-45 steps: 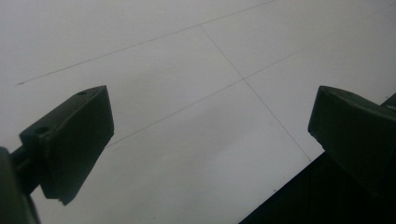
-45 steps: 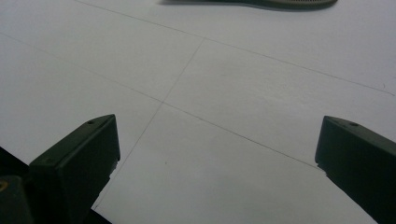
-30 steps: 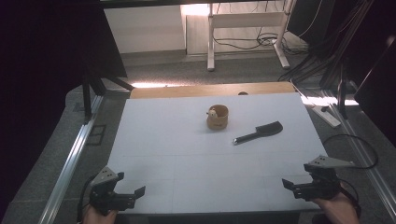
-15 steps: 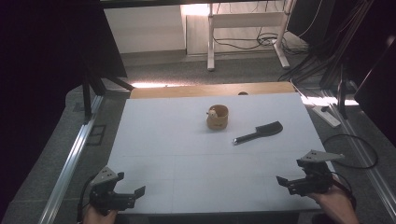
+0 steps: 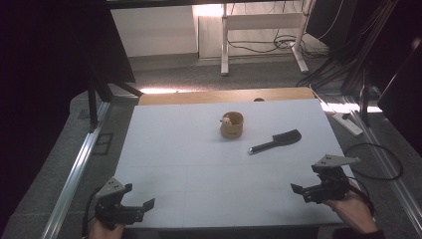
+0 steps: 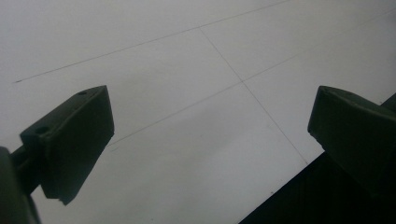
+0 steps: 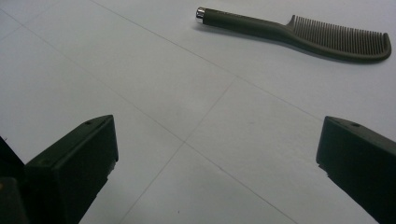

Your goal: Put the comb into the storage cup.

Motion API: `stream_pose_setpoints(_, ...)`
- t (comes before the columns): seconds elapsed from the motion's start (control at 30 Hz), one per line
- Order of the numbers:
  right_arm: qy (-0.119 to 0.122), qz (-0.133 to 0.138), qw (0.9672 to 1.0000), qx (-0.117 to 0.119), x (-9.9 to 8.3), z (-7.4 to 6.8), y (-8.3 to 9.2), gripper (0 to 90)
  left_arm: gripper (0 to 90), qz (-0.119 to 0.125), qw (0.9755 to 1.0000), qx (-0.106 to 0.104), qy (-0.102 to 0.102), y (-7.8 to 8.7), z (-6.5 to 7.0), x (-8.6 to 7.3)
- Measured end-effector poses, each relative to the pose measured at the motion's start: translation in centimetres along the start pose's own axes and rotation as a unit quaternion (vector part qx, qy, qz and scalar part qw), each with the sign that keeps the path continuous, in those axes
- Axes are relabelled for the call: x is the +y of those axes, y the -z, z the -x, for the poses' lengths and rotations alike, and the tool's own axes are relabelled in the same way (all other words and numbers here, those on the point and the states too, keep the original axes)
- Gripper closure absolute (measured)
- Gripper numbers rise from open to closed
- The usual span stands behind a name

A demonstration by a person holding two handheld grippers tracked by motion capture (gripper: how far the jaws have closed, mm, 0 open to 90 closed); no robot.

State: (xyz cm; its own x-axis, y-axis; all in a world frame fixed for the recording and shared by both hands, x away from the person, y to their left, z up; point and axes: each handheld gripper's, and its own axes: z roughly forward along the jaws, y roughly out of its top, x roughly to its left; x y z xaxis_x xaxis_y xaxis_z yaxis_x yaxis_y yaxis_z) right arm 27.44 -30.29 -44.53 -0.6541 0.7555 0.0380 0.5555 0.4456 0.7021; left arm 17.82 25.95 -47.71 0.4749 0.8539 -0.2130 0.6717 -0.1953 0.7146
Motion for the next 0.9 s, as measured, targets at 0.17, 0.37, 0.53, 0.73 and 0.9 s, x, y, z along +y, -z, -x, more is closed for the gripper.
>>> stream_pose_setpoints(0.17, 0.005, -0.001, 1.0, -0.001, 0.5, -0.1, -0.5, 0.0, 1.2, -0.001, 1.0, 0.001, -0.001, 0.0, 0.0, 0.0)
stream_pose_setpoints(0.37, 0.017, -0.006, 0.9998, 0.001, 1.1, -0.1, -0.9, 0.0, 1.3, -0.001, 1.0, 0.001, 0.0, 0.0, 0.0, 0.0)
stream_pose_setpoints(0.53, 0.027, -0.008, 0.9996, 0.005, 1.8, -0.1, -1.1, 0.0, 1.3, -0.002, 1.0, 0.001, 0.0, 0.0, 0.0, 0.0)
stream_pose_setpoints(0.73, 0.021, -0.006, 0.9996, 0.015, 2.4, 0.1, -1.7, 0.0, 1.3, -0.002, 1.0, 0.0, -0.001, 0.0, 0.0, 0.0)
stream_pose_setpoints(0.9, 0.023, -0.009, 0.9995, 0.018, 2.8, 0.4, -2.4, 0.0, 1.3, -0.001, 1.0, -0.001, 0.0, -0.1, -0.1, 0.0)
